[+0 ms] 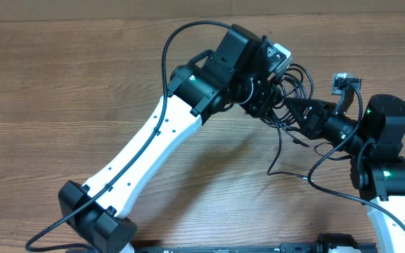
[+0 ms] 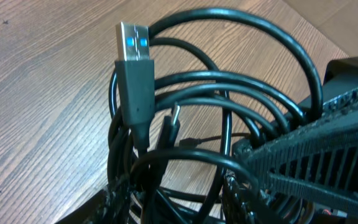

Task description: Untangle cables

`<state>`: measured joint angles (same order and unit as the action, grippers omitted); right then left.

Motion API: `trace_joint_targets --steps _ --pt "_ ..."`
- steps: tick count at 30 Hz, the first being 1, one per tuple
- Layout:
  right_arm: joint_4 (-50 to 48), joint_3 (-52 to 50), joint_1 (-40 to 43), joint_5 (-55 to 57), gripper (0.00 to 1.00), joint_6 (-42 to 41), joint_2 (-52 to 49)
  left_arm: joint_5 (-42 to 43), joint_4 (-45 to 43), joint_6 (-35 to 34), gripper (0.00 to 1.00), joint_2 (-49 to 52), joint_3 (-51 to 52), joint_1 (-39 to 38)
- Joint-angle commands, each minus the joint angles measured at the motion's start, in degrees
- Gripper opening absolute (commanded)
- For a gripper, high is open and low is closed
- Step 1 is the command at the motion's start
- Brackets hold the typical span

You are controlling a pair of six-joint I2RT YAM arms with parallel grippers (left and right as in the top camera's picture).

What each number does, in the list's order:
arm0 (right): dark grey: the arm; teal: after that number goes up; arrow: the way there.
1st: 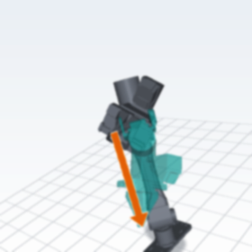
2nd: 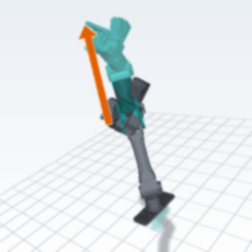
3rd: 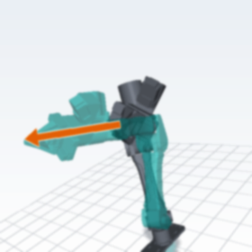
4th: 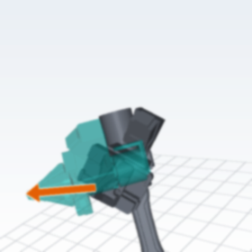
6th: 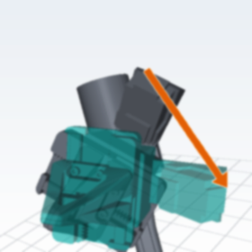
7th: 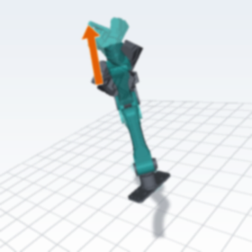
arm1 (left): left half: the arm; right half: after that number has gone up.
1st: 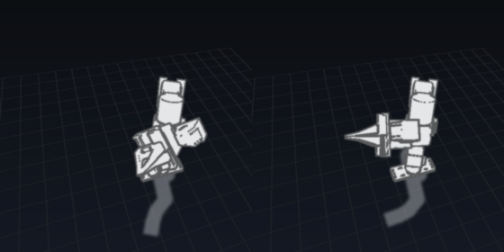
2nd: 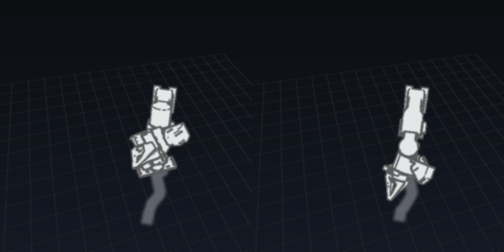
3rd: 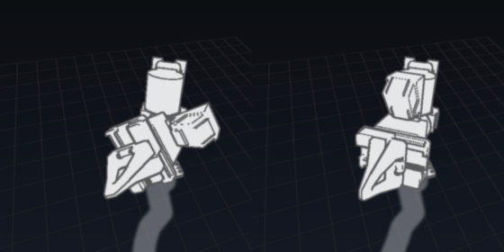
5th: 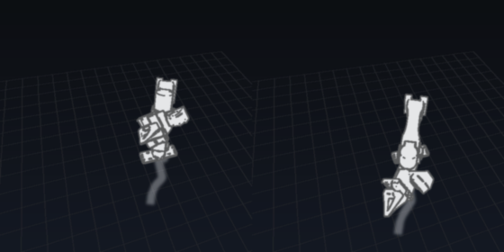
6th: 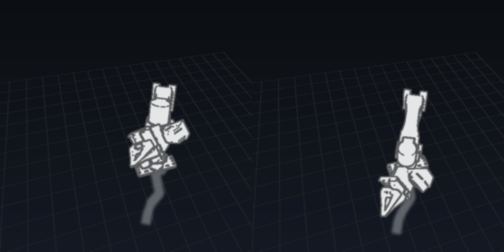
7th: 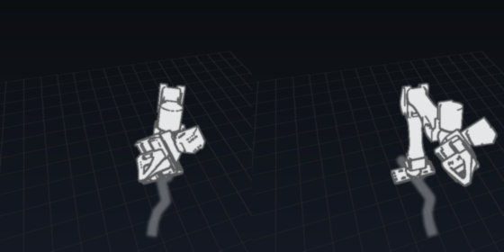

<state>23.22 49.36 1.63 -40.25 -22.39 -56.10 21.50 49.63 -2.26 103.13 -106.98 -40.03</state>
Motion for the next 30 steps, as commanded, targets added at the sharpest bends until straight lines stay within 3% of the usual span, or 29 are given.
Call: trace_joint_targets --steps 1,10,24,30 --pt "-0.22 0.11 0.11 -1.40 0.04 1.44 1.14 1.09 -0.55 -1.64 0.47 0.57 -0.87 0.52" --pt "0.02 0.11 0.11 -0.37 0.04 1.64 1.14 12.44 0.81 0.59 0.41 0.22 -0.87 3.98" --pt "-0.68 0.11 0.11 -1.90 0.04 1.38 1.14 5.42 2.82 0.57 0.38 0.31 -0.85 2.36" --pt "-0.68 0.11 0.11 -2.34 0.04 1.40 1.14 1.14 2.89 0.52 0.32 0.35 -0.85 1.38"
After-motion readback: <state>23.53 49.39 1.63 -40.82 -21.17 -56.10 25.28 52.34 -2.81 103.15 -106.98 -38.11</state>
